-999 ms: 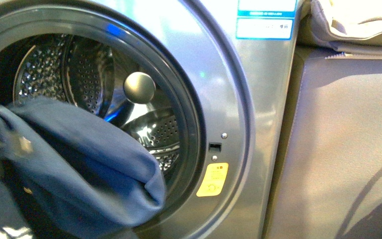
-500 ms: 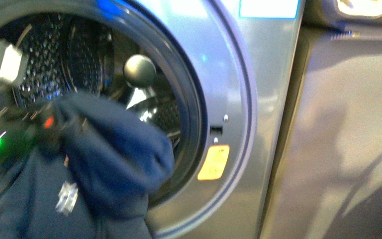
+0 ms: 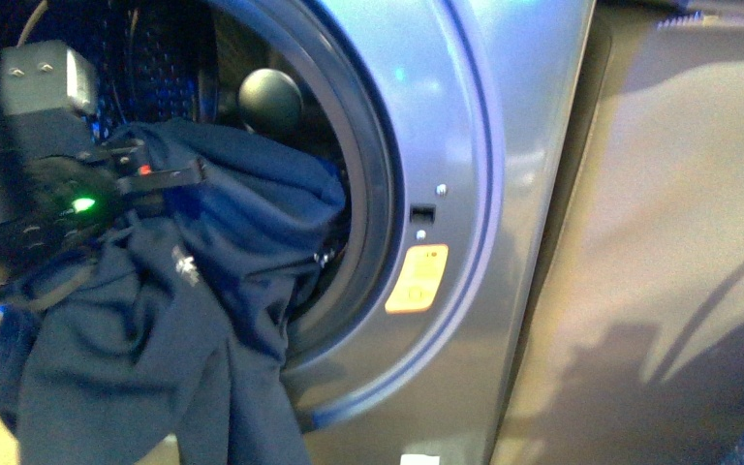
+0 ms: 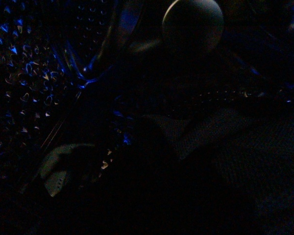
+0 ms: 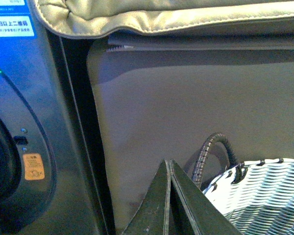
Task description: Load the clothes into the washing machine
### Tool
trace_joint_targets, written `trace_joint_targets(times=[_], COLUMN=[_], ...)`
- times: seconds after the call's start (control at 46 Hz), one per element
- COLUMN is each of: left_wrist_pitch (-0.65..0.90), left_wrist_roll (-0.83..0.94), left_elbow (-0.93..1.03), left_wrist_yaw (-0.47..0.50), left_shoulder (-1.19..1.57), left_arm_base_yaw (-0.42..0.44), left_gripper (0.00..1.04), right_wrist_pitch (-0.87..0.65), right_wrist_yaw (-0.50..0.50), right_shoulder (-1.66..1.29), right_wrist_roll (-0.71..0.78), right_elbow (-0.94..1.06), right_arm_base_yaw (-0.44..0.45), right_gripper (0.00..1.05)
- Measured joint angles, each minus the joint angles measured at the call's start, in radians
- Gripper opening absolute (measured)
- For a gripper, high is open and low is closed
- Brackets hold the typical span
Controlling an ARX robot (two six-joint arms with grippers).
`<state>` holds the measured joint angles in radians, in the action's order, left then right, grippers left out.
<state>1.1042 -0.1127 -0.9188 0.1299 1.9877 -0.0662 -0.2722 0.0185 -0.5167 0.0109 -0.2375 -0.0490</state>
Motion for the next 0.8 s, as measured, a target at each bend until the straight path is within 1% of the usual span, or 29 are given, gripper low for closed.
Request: trace_joint_targets(times=[0.043,0.152,0.543,0.804], left_wrist_pitch=[0.000,0.001,0.008,-0.027], left_wrist_roll=[-0.002,-0.006,-0.023,-0.026], left_elbow=[-0.019,-0.055,-0.211,-0.362], left_wrist_yaw=[0.006,0.016,0.069,0.104], left_shoulder=[0.021,0.064,0.237,0.342], left_arm_base_yaw=[0.000,-0.001,-0.026,-0.037], left_gripper=[0.08,0.08,0.08,0.08], right_wrist_pitch=[-0.002,-0.004,0.017,0.061], right_wrist_yaw=[-0.012,-0.013,-0.017,-0.017], right_shoulder=[0.016,0.047,0.174,0.255], right_wrist_roll=[0.000,0.000,0.000,0.000], right_elbow=[0.018,0.049,0.151,0.187], right_arm_base_yaw=[0.024,0.044,0.047,0.047], right_gripper=[0.02,0.02,0.02,0.02])
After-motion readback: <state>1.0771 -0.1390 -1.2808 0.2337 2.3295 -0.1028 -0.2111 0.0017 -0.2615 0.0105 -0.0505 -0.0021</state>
